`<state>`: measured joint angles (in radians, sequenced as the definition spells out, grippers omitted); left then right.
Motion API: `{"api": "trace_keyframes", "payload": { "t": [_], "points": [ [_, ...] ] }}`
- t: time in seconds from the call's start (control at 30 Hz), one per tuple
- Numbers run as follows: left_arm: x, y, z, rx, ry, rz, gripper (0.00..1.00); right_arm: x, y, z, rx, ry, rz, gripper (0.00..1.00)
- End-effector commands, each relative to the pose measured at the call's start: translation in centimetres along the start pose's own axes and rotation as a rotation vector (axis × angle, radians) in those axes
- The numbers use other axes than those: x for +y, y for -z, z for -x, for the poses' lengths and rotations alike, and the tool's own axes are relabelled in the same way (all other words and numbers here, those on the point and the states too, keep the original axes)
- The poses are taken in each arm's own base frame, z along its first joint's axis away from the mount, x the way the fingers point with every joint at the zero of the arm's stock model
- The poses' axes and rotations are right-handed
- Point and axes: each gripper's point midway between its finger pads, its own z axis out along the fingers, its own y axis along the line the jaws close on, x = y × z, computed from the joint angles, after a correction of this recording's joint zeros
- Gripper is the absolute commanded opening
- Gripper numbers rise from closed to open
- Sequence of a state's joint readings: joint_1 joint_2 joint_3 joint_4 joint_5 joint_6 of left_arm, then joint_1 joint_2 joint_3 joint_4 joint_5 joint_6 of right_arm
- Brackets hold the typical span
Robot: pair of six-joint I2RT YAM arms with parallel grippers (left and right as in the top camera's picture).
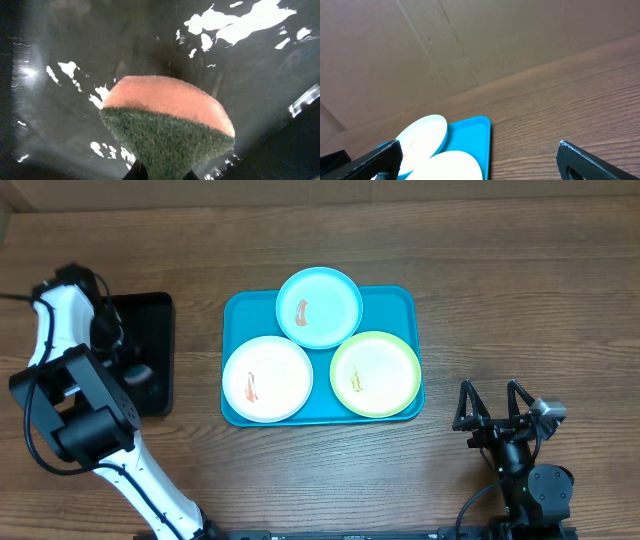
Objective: Clean dirty plates on tray and stack at the side
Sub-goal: 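Lift the sponge with the left gripper and lower it onto the white plate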
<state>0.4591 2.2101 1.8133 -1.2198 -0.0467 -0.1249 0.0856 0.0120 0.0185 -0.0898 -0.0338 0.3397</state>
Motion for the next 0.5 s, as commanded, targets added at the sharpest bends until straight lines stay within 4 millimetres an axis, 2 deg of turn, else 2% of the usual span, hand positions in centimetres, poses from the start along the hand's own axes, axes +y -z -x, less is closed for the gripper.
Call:
{"api": "trace_keyframes", "payload": {
  "t": [0.0, 0.13, 0.23, 0.33, 0.47],
  "points": [
    [0.1, 5.3, 2.7, -0.115, 0.067, -0.023, 0.04, -0.3, 0.0, 0.0, -0.012, 0.006, -0.009, 1.0],
    [-0.7, 8.5, 3.2, -0.151, 0.066, -0.078, 0.05, -0.3, 0.0, 0.0, -0.012, 0.006, -0.009, 1.0],
    [-1.1, 8.7, 3.7, -0.168, 0.066, -0.103, 0.04, -0.3, 0.0, 0.0, -0.011, 0.006, -0.009, 1.0],
    [-1.4, 7.1, 3.9, -0.165, 0.064, -0.114, 0.04, -0.2, 0.0, 0.0, -0.012, 0.006, -0.009, 1.0],
    [-1.9, 2.7, 3.7, -0.141, 0.089, -0.131, 0.04, -0.3, 0.0, 0.0, -0.011, 0.006, -0.009, 1.0]
  ]
}}
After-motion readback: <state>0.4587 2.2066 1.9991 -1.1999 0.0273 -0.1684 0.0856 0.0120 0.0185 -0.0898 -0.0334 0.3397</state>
